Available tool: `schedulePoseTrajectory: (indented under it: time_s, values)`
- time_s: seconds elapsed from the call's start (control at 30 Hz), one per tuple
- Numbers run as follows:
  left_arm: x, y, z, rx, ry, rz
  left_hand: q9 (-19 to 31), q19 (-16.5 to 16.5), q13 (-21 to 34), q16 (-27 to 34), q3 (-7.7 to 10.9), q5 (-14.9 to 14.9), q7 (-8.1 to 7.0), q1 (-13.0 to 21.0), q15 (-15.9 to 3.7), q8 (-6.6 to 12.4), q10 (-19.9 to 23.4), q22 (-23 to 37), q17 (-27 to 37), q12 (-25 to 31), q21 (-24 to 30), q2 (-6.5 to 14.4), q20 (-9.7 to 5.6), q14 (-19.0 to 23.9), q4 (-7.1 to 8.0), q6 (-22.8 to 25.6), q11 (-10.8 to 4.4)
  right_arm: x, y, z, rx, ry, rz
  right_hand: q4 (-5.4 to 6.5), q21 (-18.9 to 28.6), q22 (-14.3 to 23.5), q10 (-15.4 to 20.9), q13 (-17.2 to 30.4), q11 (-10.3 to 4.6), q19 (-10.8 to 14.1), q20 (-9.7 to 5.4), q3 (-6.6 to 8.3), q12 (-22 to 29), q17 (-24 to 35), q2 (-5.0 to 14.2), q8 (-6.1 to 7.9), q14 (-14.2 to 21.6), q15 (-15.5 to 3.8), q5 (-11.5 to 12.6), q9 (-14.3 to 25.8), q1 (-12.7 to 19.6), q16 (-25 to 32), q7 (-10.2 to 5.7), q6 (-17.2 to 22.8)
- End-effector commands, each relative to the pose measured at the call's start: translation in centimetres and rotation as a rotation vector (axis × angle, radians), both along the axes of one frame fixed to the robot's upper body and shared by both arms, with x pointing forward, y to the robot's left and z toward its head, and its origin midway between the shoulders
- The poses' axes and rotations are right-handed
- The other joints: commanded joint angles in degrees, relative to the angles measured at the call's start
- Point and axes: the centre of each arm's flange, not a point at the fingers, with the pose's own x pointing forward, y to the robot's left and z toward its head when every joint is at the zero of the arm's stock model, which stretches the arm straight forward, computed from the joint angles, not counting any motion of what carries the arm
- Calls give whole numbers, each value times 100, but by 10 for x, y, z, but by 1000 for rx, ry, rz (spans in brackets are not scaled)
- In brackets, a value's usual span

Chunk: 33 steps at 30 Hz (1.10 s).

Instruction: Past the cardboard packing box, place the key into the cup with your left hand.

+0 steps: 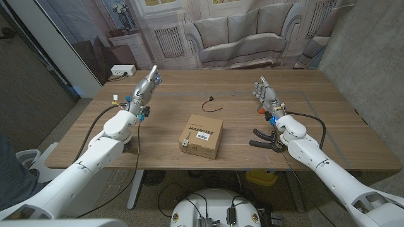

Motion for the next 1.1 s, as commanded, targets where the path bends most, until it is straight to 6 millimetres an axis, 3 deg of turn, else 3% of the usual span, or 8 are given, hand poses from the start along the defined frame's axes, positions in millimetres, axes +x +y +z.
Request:
schedulePoseTrajectory:
  time_s: [0.03,0.47,0.67,1.1]
  values:
    - [-15,2,4,40,-20,9,15,36,12,42,-7,36,41,73,-24,11,57,12,8,36,10,1,-6,45,-52,52,18,-1,1,3,2,-20,17,-30,31,19,66,24,16,60,-177,18,21,14,40,36,56,21,56,32,12,16,-16,50]
    - [-48,-7,-6,44,-64,26,15,72,13,38,10,31,43,166,-27,10,99,12,8,33,15,23,-3,93,-98,99,5,-21,-6,1,4,-15,32,-37,29,20,75,25,22,68,-182,12,22,14,48,39,63,24,54,32,11,15,-2,63]
    - [-73,-5,-10,103,-95,63,16,97,14,42,19,27,39,211,-41,22,143,12,8,40,19,33,0,135,-121,157,1,-35,-2,-2,-17,-28,17,-35,27,20,75,25,41,68,-183,7,20,16,54,39,64,39,52,32,1,16,2,63]
    - [-100,-3,-27,178,-148,132,17,136,14,51,37,19,-15,307,-75,27,221,12,8,48,21,55,6,224,-168,229,-41,-45,7,-13,23,-41,7,-44,24,20,77,25,38,74,-180,2,18,15,62,41,69,33,50,32,3,14,15,71]
